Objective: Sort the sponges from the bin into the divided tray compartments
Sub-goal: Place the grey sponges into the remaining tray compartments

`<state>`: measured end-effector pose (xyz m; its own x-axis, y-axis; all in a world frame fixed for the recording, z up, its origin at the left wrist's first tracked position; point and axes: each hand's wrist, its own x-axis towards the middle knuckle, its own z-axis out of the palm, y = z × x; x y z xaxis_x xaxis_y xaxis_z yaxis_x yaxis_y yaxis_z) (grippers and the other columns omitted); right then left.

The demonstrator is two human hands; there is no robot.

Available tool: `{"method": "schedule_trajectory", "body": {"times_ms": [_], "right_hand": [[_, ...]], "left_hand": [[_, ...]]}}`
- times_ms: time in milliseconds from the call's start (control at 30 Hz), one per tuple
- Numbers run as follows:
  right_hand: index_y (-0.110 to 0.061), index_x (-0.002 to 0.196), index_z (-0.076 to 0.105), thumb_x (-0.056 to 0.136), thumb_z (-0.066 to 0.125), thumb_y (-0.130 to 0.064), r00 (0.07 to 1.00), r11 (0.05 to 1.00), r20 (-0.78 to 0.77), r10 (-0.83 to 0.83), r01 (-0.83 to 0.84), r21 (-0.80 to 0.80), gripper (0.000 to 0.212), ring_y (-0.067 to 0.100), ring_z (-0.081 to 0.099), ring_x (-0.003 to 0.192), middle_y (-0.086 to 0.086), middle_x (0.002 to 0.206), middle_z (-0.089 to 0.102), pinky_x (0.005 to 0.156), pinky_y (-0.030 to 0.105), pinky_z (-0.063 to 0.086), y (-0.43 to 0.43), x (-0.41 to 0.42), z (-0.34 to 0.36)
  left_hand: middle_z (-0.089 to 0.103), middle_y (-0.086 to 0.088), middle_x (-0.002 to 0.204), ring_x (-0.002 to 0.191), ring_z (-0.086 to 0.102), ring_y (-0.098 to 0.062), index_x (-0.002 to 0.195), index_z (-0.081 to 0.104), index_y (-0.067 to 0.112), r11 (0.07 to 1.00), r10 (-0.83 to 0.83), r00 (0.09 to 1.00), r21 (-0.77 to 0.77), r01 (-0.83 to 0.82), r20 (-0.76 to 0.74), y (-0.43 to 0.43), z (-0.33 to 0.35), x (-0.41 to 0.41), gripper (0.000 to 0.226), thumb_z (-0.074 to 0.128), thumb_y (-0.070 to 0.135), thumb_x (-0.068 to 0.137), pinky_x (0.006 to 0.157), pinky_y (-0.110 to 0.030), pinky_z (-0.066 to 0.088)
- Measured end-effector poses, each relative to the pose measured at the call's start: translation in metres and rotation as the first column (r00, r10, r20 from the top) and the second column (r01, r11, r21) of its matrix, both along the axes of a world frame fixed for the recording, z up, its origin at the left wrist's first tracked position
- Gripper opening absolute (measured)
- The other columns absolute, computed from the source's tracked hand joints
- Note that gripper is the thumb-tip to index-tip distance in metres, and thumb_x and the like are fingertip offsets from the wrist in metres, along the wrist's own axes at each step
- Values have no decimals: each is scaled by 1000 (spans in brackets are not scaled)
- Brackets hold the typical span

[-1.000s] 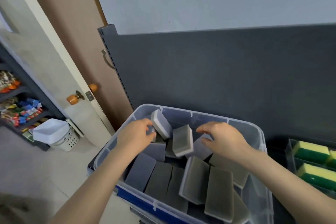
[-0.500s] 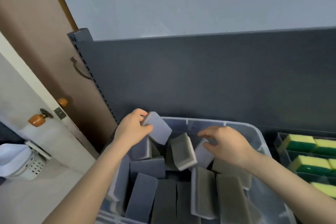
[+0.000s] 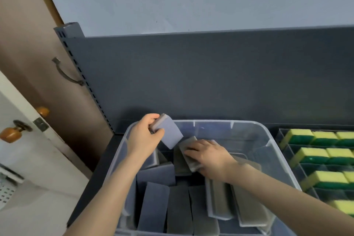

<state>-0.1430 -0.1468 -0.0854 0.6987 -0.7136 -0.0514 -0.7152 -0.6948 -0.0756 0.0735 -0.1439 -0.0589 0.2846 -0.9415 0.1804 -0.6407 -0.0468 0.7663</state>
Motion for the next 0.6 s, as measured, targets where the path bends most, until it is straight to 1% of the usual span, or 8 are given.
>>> {"method": "schedule_trajectory", "body": {"times_ms": [67,100,167,200,300,433,500,600], "right_hand": [[-24,117,58,75,58,-25,961,987,231,-153,158,-5,42,25,56,108,0,115,63,88,32,44,-4,-4,6],[-24,109,61,75,59,-26,887,962,373,-271,264,69,35,22,60,98,-2,104,67,80,30,46,-5,-8,14],[-19,97,63,77,66,-24,670,876,564,-483,375,304,20,15,60,81,-4,86,67,71,25,44,-9,-18,28],[-17,92,63,78,68,-21,558,834,620,-551,345,431,15,13,59,77,-5,82,66,69,23,44,-10,-23,35],[-21,104,61,84,65,-16,302,701,644,-703,143,698,22,14,64,90,-2,94,69,77,24,50,-8,-34,46],[-30,116,57,88,59,-13,249,665,628,-738,103,740,33,15,59,90,3,99,63,73,16,50,-3,-39,44],[-24,109,60,87,60,-12,210,643,618,-758,78,762,25,18,61,92,8,103,65,81,25,51,-1,-40,42],[-7,95,57,83,66,-8,99,607,602,-792,20,795,15,16,60,79,8,88,64,73,30,51,2,-38,40]], "left_hand": [[64,13,101,92,59,-11,116,59,30,1000,-7,1000,-2,7,-27,1,-2,2,41,67,17,78,81,-35,50],[64,13,101,92,59,-11,116,59,30,1000,-6,999,-2,6,-44,1,-2,3,40,67,16,79,82,-34,49],[63,14,101,92,57,-8,116,60,29,1000,-1,996,3,1,-90,0,-4,5,39,68,16,79,82,-30,47],[61,17,100,91,56,-5,115,60,29,1000,-3,994,12,4,-111,0,-5,4,39,69,17,79,81,-28,45],[56,27,93,85,54,4,112,60,31,999,-21,986,33,27,-168,0,-5,0,37,71,18,79,80,-24,41],[62,22,94,89,58,1,106,61,33,998,-38,972,31,47,-231,1,-3,-3,35,72,16,78,80,-23,44],[63,21,97,89,58,5,106,62,33,998,-52,965,28,61,-257,3,-2,-5,34,72,16,78,75,-16,43],[61,22,99,88,58,6,107,61,32,996,-70,948,37,85,-311,6,1,-9,34,71,13,79,76,-15,46]]}}
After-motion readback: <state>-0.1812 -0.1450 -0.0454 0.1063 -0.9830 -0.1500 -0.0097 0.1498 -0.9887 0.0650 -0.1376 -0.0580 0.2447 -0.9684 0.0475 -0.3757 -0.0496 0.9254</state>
